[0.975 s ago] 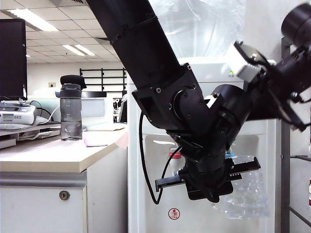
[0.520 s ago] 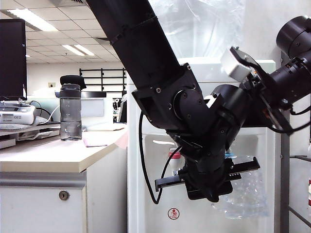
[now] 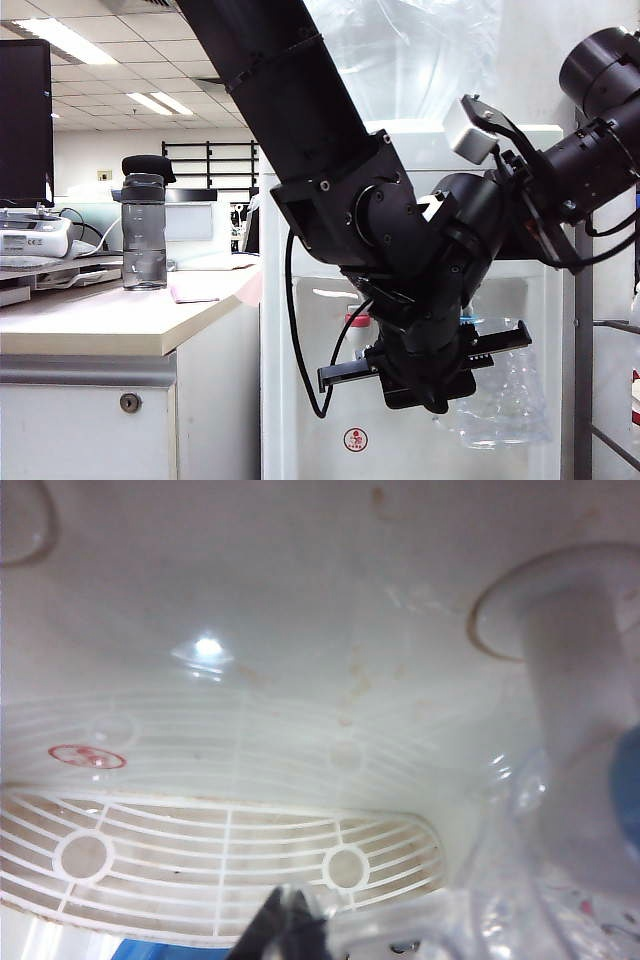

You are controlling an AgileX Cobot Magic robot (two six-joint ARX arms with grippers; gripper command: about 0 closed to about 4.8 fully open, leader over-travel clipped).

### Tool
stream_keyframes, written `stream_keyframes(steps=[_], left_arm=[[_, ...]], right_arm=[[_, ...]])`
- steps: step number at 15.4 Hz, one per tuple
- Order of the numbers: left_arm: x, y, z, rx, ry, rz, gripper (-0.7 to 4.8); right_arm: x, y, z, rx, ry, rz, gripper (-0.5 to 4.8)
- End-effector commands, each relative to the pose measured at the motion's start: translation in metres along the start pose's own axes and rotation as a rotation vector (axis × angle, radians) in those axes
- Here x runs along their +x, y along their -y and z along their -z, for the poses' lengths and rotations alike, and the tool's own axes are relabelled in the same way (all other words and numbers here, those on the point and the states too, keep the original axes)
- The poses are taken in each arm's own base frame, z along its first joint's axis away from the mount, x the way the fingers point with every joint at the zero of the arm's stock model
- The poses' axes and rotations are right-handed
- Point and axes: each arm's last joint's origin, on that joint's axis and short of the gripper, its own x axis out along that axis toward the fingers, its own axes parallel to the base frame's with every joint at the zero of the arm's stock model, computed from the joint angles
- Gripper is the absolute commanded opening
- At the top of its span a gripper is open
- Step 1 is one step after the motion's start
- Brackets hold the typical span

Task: Pick up the plastic mug from the left desk, go to the cold water outlet of the water dispenser, press the vertical switch to get some water, then put the mug back on the desk.

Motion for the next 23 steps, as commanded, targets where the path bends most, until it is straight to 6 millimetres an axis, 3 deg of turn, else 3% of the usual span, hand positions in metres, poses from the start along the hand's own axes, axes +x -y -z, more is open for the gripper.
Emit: stream_keyframes(steps=[1, 4, 10, 15, 20, 23], left_arm=[[-0.004, 0.006, -0.012, -0.039, 0.048, 0.030, -0.06], [-0.004, 0.006, -0.012, -0.039, 0.048, 0.030, -0.06], [-0.003, 0.004, -0.014, -0.025, 0.051, 0.028, -0.06], [-0.003, 0.004, -0.014, -0.026, 0.050, 0.031, -0.06], [-0.003, 0.005, -0.014, -0.026, 0.048, 0.034, -0.06], [-0.003, 0.004, -0.015, -0.031, 0.046, 0.046, -0.06]], right_arm=[[-0.006, 0.009, 0.002, 0.146, -0.116, 0.102, 0.18], [-0.018, 0.014, -0.010, 0.163, -0.093, 0.150, 0.18], [-0.024, 0.008, -0.010, 0.446, -0.160, 0.137, 0.18], [-0.025, -0.004, -0.007, 0.522, -0.226, 0.042, 0.18], [-0.025, -0.004, -0.008, 0.516, -0.217, 0.038, 0.18], [-0.026, -0.005, -0.007, 0.756, -0.230, 0.054, 0.18]])
